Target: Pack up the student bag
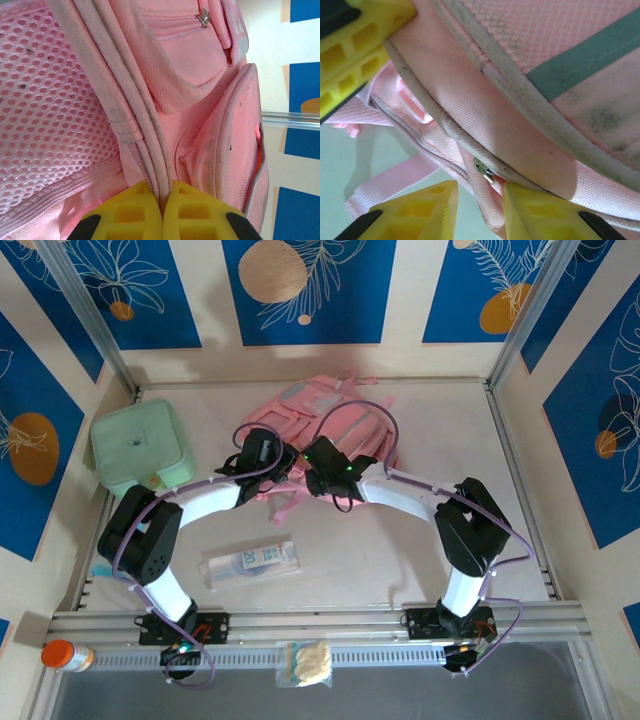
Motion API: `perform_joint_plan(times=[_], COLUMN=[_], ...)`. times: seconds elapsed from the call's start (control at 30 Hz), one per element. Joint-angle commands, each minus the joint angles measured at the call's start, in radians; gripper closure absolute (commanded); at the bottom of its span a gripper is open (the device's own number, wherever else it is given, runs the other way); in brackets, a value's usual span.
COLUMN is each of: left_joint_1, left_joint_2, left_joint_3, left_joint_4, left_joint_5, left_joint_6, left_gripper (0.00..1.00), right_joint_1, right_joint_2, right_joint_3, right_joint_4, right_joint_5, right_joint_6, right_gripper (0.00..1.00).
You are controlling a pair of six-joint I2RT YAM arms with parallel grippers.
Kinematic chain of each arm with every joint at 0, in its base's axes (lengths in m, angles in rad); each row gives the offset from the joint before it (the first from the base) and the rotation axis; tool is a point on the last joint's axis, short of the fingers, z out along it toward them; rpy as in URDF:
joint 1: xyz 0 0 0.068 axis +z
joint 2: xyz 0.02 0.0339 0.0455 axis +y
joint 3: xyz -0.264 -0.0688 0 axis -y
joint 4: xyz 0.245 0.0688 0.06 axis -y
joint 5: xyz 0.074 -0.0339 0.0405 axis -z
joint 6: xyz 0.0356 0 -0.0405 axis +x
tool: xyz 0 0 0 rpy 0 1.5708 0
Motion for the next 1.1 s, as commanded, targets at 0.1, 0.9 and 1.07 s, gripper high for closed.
perform_joint_plan(times=[0.1, 0.9, 1.07], left_joint_1=[-0.014, -0.028, -0.025], left_joint_2=[-0.008, 0.005, 0.001], left_joint_3=[0.052, 0.032, 0.019], left_joint_4=[0.009, 0.071, 0.08], left_joint_5=[0.04, 0.052, 0.049], left_joint_6=[0.03, -0.021, -0.021], left_gripper=[1.0, 1.0, 1.0], right_joint_1=[-0.01, 0.017, -0.018], right_joint_2=[0.017, 0.119, 0.106], right_joint_3=[0.036, 0.261, 0.213], right_joint_4=[-0.05, -0.229, -0.211], right_joint_5=[0.148, 0.043, 0.11], right_joint_6=[0.002, 0.179, 0.171], right_gripper=[0.64, 0.71, 0.74])
